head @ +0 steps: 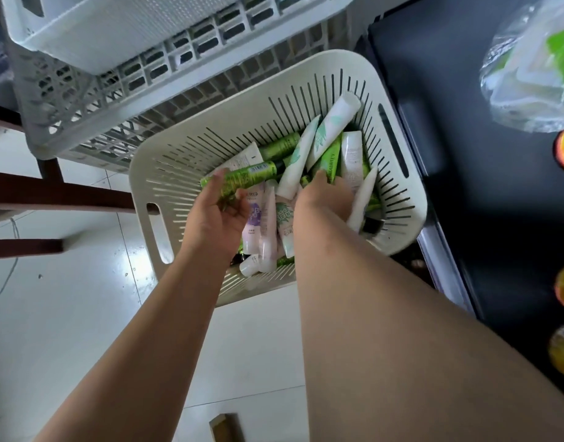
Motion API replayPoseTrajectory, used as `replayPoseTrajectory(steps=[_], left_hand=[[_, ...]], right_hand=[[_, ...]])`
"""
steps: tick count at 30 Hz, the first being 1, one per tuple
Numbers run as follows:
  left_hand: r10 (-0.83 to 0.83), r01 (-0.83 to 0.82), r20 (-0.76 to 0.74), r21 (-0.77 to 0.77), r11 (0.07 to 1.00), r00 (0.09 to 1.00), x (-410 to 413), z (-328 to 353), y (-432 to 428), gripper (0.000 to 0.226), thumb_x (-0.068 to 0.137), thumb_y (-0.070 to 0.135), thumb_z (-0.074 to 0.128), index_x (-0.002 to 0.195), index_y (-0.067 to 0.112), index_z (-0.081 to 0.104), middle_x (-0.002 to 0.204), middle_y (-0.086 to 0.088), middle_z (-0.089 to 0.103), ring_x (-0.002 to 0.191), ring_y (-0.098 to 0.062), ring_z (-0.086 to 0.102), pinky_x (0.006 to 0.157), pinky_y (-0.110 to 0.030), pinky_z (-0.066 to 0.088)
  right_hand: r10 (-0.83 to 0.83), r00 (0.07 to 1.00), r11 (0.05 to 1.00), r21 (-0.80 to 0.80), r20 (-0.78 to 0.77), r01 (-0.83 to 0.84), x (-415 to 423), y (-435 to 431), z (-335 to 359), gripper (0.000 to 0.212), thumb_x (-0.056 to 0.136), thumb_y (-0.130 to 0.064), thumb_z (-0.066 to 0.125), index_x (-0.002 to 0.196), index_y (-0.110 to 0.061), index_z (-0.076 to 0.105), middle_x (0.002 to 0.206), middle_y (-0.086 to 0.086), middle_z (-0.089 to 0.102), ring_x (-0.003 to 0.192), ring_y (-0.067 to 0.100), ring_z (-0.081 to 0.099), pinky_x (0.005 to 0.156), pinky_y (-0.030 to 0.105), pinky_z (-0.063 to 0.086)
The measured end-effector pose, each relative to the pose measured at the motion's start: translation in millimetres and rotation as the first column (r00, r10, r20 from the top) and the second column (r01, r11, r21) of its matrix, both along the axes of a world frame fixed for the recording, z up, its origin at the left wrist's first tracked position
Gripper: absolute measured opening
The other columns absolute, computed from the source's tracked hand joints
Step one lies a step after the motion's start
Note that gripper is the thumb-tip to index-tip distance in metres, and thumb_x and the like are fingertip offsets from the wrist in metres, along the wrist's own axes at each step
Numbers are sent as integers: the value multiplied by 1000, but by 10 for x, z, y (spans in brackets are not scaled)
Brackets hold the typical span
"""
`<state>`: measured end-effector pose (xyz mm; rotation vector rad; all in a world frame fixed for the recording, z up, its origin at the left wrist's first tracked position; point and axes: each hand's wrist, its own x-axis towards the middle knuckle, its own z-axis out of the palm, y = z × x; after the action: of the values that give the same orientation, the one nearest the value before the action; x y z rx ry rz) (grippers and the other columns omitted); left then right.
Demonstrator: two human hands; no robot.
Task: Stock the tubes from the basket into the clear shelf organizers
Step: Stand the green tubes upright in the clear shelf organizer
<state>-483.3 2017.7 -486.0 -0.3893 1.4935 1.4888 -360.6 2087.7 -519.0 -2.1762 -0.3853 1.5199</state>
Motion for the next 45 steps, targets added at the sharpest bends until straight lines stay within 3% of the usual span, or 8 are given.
replayPoseTrajectory(steps=[8, 10, 13, 23, 27, 34, 39, 45], left_hand=[[124, -119, -54, 86, 989, 991, -94, 173, -39, 24, 84, 9, 78, 105, 9, 66, 91, -8, 69, 80, -18, 62, 79, -29, 56], [105, -95, -74, 130, 987, 992, -90, 349, -52, 35, 83, 5, 77, 115, 9, 65, 106, -7, 73, 101, -22, 68, 96, -36, 55], [35, -12, -160, 137, 990, 986, -37, 650, -62, 25, 83, -2, 76, 99, 11, 63, 89, 2, 76, 101, -20, 74, 94, -43, 57], [13, -19, 51, 129, 991, 999, 76, 1480, -59, 19, 82, 5, 80, 91, 1, 64, 100, -8, 73, 103, -17, 71, 88, -27, 60], [-185, 188, -41, 87, 978, 982, 317, 1688, -121, 10, 87, -1, 74, 94, -2, 67, 98, -14, 73, 94, -22, 73, 68, -25, 62], [-471, 519, -244, 200, 831, 848, 624, 2017, -188, 11, 95, -3, 61, 96, 2, 71, 95, -9, 73, 86, -17, 72, 74, -25, 61], [-637, 773, -503, 104, 626, 584, 764, 2260, -229, 41, 78, -16, 73, 111, 8, 73, 104, -16, 76, 94, -25, 72, 90, -31, 59], [-422, 752, -890, -395, 527, -172, 840, 2342, -141, 44, 74, -9, 80, 105, 23, 77, 92, 10, 73, 82, -1, 70, 74, -6, 49]], right_hand=[[-132, 985, 977, 181, 110, 111, 30, -133, 298, 22, 96, -35, 64, 80, -21, 68, 83, -5, 72, 73, 10, 66, 66, 29, 57], [-130, 982, 969, 228, 134, 97, 106, -169, 462, 22, 95, -35, 65, 79, -20, 69, 79, -5, 69, 70, 10, 63, 59, 23, 52], [-54, 979, 969, 247, 197, 4, 276, -263, 743, 20, 97, -36, 63, 91, -19, 71, 82, -3, 66, 66, 10, 58, 48, 17, 30], [132, 989, 895, 421, 65, -147, 333, -512, 1678, 36, 83, -50, 66, 77, -14, 68, 78, 0, 74, 73, 23, 73, 71, 44, 62], [130, 990, 868, 477, 55, -140, 416, -599, 2008, 38, 84, -48, 64, 76, -11, 67, 71, 2, 72, 69, 24, 71, 68, 43, 60], [119, 989, 835, 530, 91, -149, 674, -622, 2274, 32, 91, -41, 65, 78, -11, 63, 76, 4, 68, 72, 27, 63, 63, 33, 48], [88, 995, 841, 531, 47, -99, 691, -609, 2338, 32, 92, -40, 63, 79, -10, 65, 78, 6, 69, 75, 29, 65, 67, 37, 53], [72, 995, 823, 559, 73, -100, 746, -546, 2402, 32, 93, -36, 64, 72, -14, 58, 83, 9, 68, 74, 30, 60, 64, 35, 48]])
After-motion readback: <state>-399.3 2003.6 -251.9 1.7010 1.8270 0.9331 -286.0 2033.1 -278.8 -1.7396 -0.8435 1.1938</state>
